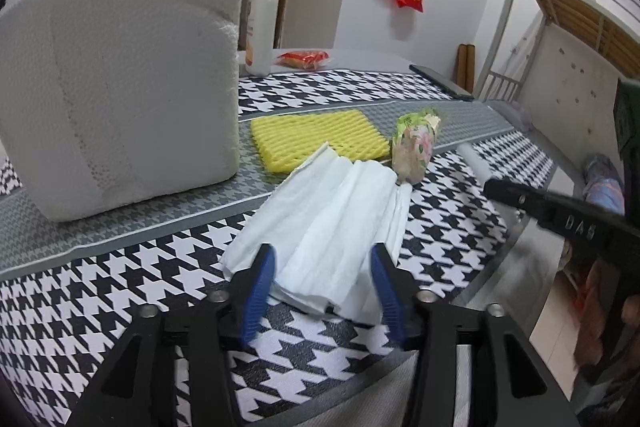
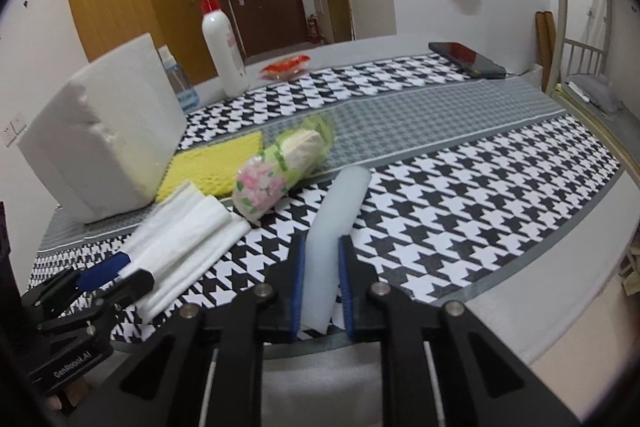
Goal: Organize soft objects
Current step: 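Close the right gripper on the foam roller while the left gripper grasps a white tissue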
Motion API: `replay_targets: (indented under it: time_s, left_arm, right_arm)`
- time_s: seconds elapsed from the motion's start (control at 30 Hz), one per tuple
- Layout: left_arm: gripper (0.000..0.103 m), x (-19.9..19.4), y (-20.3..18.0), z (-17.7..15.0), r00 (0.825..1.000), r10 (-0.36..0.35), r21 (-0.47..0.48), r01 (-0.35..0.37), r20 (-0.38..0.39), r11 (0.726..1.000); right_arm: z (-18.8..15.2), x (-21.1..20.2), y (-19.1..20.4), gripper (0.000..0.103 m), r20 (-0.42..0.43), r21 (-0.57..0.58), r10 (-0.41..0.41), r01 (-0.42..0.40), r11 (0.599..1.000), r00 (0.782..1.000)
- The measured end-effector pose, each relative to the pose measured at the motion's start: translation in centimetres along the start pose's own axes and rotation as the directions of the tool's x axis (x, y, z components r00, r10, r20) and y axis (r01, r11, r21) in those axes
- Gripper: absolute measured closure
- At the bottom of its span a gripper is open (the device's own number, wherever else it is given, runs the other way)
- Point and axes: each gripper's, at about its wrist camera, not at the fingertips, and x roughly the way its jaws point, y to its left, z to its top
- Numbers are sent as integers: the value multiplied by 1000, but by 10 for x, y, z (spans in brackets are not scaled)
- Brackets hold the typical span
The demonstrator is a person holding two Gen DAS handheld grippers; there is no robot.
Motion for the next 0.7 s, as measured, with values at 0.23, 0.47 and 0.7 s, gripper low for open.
replay_targets:
  time_s: [0.23,0.47,0.7]
  left_arm:
    - [31,2,-2,7,1000,-11,63,12,-18,998]
    - [30,23,-9,14,995,-22,117,33,-94,993]
    - [30,27,-17,15,994,10,158,8,-109,987]
  right_arm:
    - [0,-5,-7,83,11,10,24,-24,1000,1000]
    - [-2,-10,-8,83,16,-3,55,-55,998,998]
    - [-2,-12,-11,83,20,-5,73,-72,997,997]
